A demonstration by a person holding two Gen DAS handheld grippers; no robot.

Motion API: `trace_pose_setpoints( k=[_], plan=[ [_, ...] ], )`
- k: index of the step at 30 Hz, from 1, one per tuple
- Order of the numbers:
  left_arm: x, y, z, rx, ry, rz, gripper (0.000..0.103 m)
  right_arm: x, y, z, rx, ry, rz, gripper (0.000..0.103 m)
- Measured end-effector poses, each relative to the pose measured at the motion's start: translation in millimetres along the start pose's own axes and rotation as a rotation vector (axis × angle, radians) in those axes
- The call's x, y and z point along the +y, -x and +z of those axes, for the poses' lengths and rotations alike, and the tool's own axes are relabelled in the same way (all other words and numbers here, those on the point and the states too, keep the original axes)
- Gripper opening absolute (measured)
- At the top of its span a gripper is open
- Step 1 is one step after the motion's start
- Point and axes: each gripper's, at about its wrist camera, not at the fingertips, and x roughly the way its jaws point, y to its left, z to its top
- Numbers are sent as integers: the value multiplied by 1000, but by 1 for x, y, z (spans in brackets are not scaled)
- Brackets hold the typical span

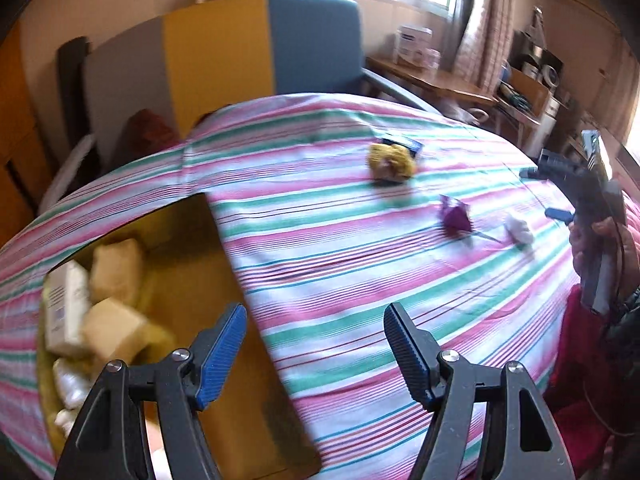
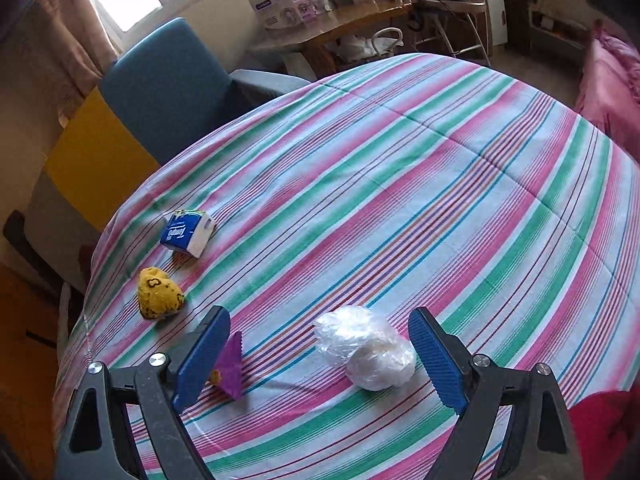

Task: Organize objects
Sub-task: 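Move both tools back from the tray toward the sock and tissue pack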

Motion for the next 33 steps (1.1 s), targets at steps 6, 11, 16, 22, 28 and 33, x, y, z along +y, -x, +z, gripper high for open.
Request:
trace_pose_setpoints(
  k=[6,11,16,22,28,33],
  plan=[
    [-35,-25,14,38,-53,-55,72,-33,19,8,-65,-172,26,94],
    [-55,-46,20,82,-62,-112,72,-42,10,9,-22,-234,48,94],
    [-75,-67,31,115,-53,-173,72,-33,7,5,7,-205,51,94],
    [-99,-98,52,156,-55,-242,72,-32,3,3,42,-190,46,94],
    [-111,-133,69,266,121,-381,72,-30,-8,5,75,-178,25,94],
    [-128,-162,82,301,191,-408,72,-32,-9,5,85,-196,38,94]
  ],
)
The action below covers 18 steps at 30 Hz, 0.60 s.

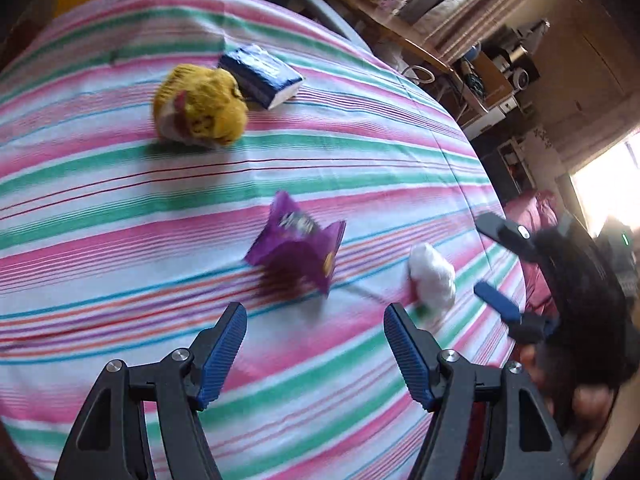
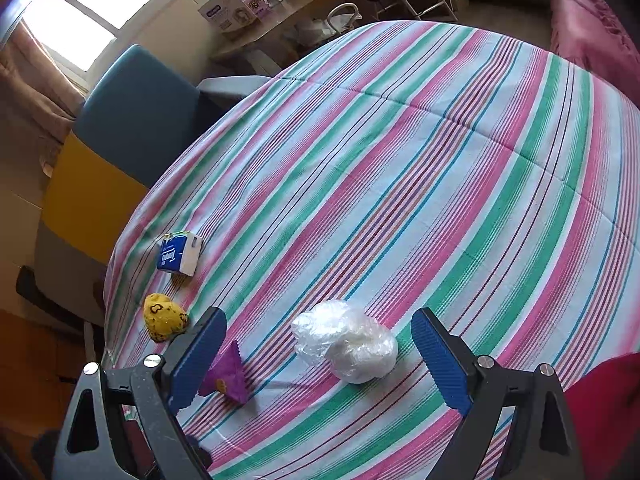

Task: Organize objects
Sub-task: 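Move both tools back from the tray toward the sock and tissue pack, then grasp the purple snack packet with the left tool while the right tool grasps the plastic-wrapped cloth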

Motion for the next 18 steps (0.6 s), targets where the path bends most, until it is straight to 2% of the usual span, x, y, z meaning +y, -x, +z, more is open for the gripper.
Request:
trace_pose_setpoints(
  k=[2,8,18],
  plan=[
    [0,-9,8,3,31,-3,72,0,1,0,-2,-3,10,94],
    [4,-29,37,-9,80,51,72,0,1,2,1,-16,30,94],
    [-11,-41,44,1,-73,177,70,-4,1,4,-3,-37,30,94]
  ],
)
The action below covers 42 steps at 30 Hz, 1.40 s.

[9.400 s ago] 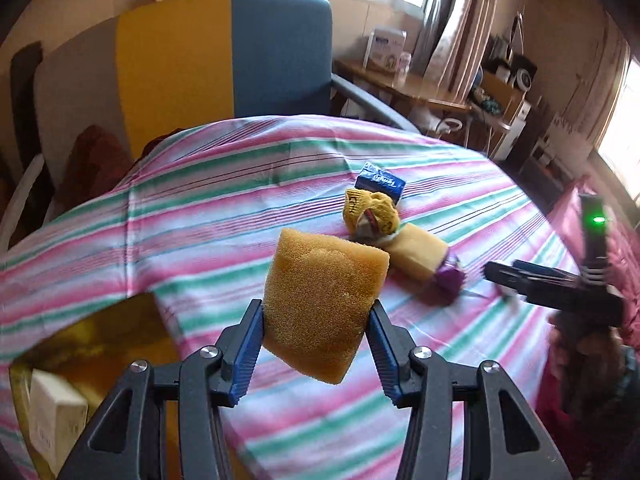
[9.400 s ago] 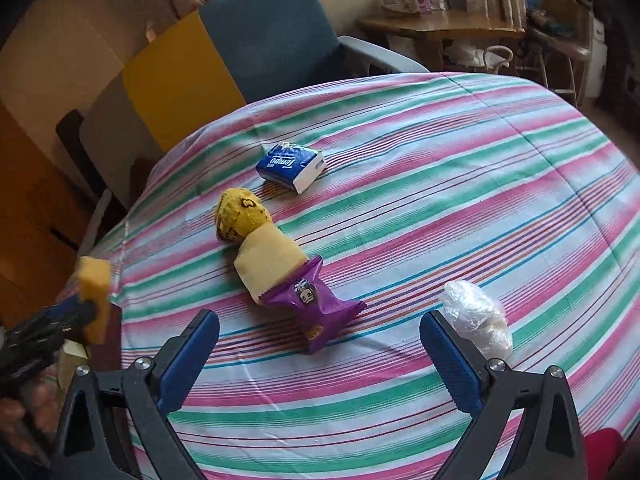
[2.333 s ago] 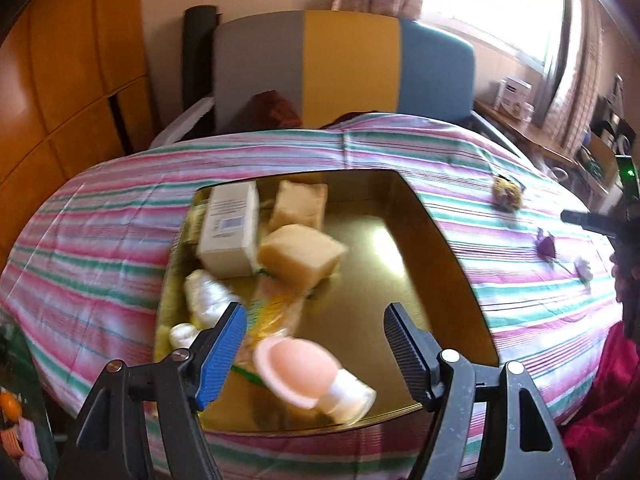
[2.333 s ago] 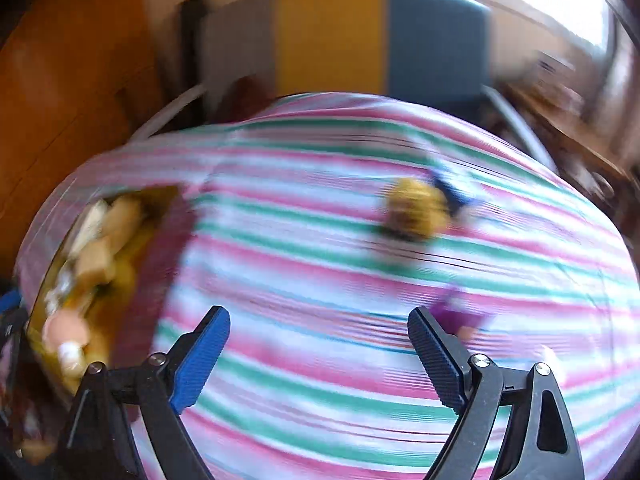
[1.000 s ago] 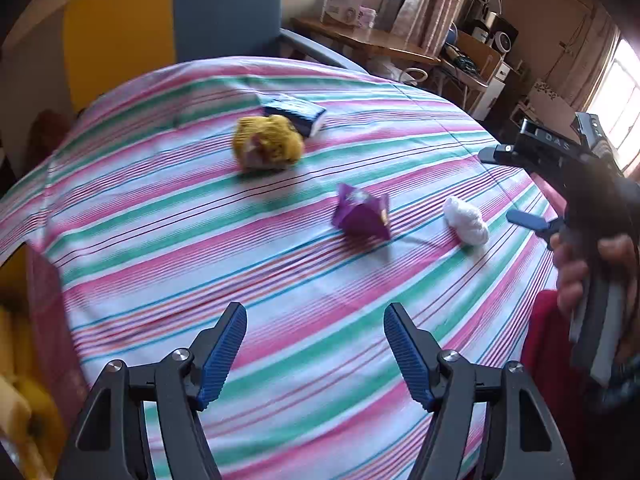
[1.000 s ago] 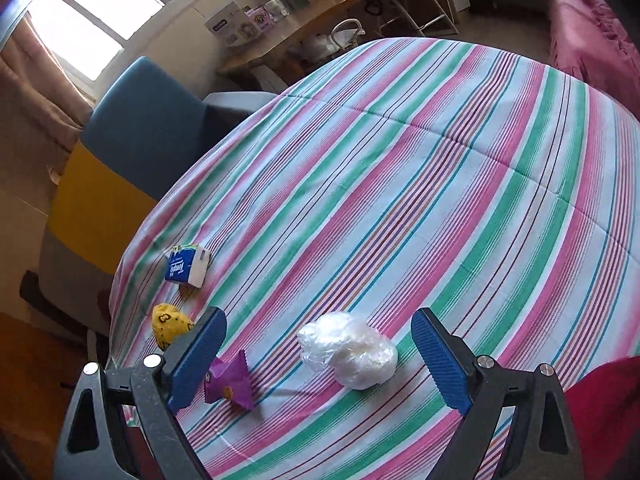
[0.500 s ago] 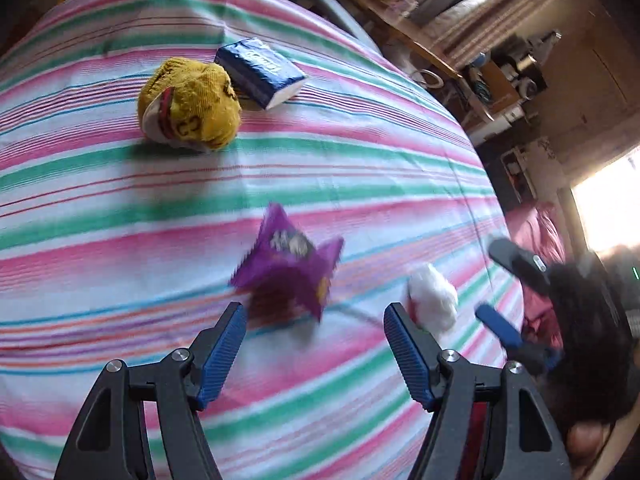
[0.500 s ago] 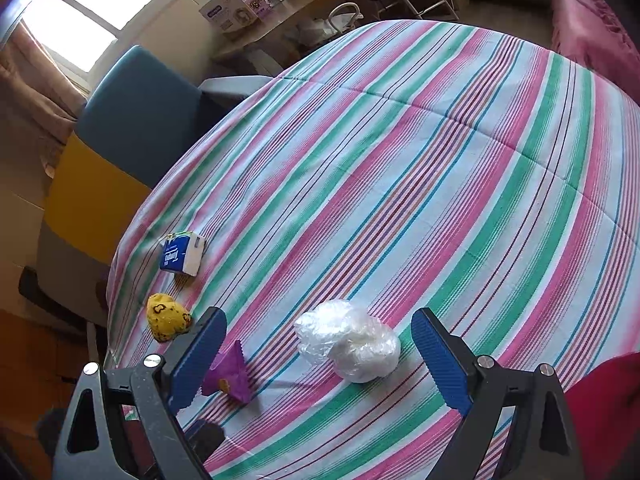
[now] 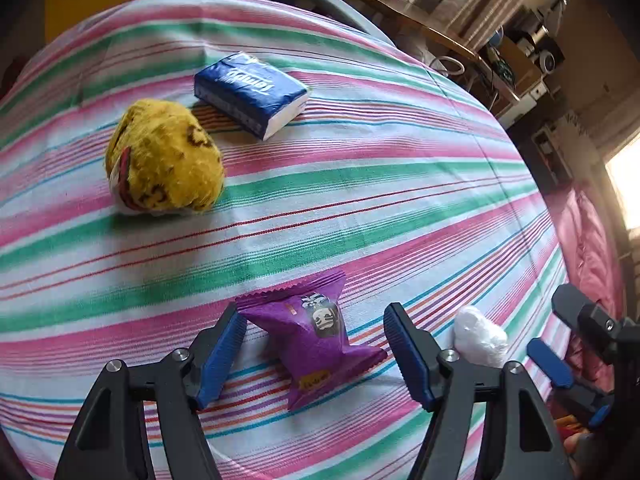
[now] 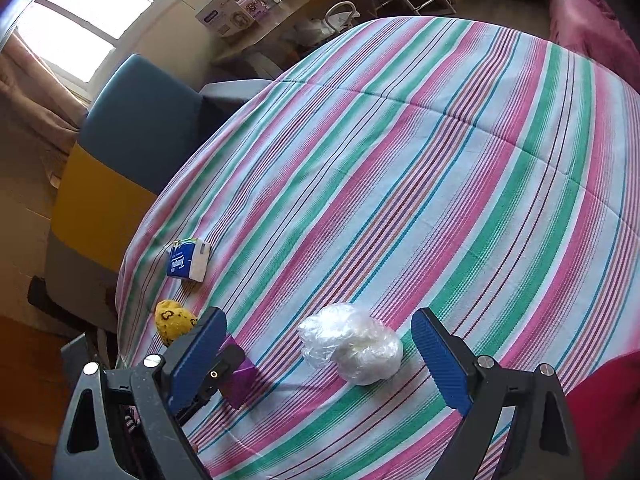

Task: Organize objects
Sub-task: 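Grasp the purple snack packet with the left tool while the right tool grasps the plastic-wrapped cloth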

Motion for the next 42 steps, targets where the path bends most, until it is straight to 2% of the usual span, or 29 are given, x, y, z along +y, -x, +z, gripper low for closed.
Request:
trace_pose_setpoints(
  k=[1,2,3,4,10,20,30,31,32,33,34,38,42],
  plan=[
    [-2,0,-1,-3,-21,26,64,0,0,0,-2,1,-6,94],
    [-3,0,-2,-7,-41,58,49,0,-1,0,-4,2,-14,94],
    [-6,0,-5,-17,-85,109,43,0,-1,1,-5,4,-24,94],
    [-6,1,-8,-22,-108,119,35,-2,-2,1,-6,7,-37,94],
    [15,17,-33,-45,-146,109,34,-6,-18,1,42,29,-114,94],
    [38,53,-91,-79,-125,110,34,13,-38,-7,97,211,-198,94],
    [45,104,-127,-185,-127,93,34,17,-56,-12,117,315,-303,93],
    [46,110,-130,-199,-125,96,34,19,-58,-14,109,348,-334,85],
    [48,116,-133,-214,-122,99,34,24,-60,-17,88,415,-399,62],
    [50,125,-137,-232,-120,102,34,28,-60,-20,71,457,-428,50],
    [55,138,-143,-263,-117,114,34,31,-60,-21,66,480,-418,36],
    [80,178,-157,-346,-78,169,34,33,-61,-26,58,534,-439,35],
    [105,211,-172,-411,-43,225,34,28,-63,-20,68,501,-409,36]
  ],
)
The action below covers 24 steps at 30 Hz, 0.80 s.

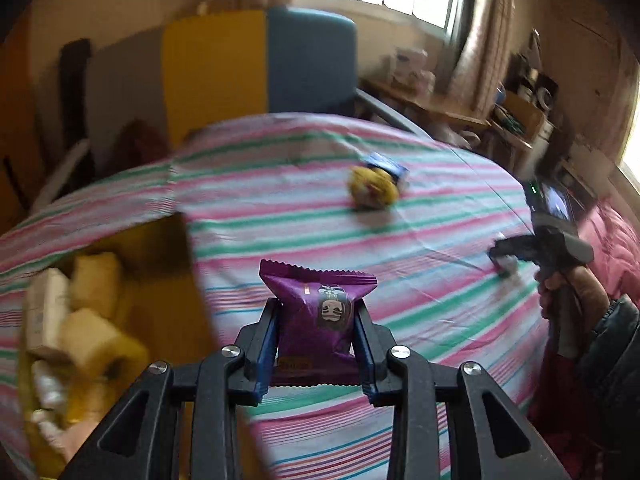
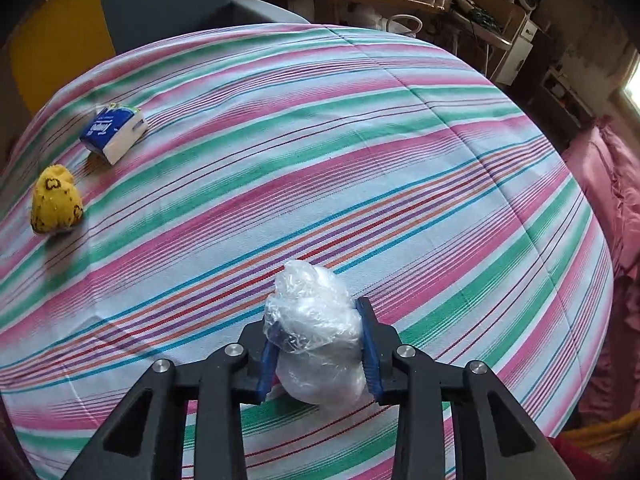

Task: Organize objects
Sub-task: 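Grasp the purple snack packet with the left tool while the right tool grasps the plastic-wrapped cloth, then carry the purple packet into the gold tray and open the left tool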

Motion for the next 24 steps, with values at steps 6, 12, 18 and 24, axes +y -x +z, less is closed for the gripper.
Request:
trace_pose_setpoints(
  k=[6,12,18,24],
  plan=[
    [42,31,-11,-59,33,106,34,7,0,-3,-12,25,-22,36],
    [68,39,-22,-56,81,140,34,9,1,-4,-23,38,-27,38],
    [83,41,-34,-52,117,156,34,9,-1,-5,-31,39,-30,38],
    [93,41,-40,-50,139,164,34,15,2,-8,-46,64,-52,38]
  ],
)
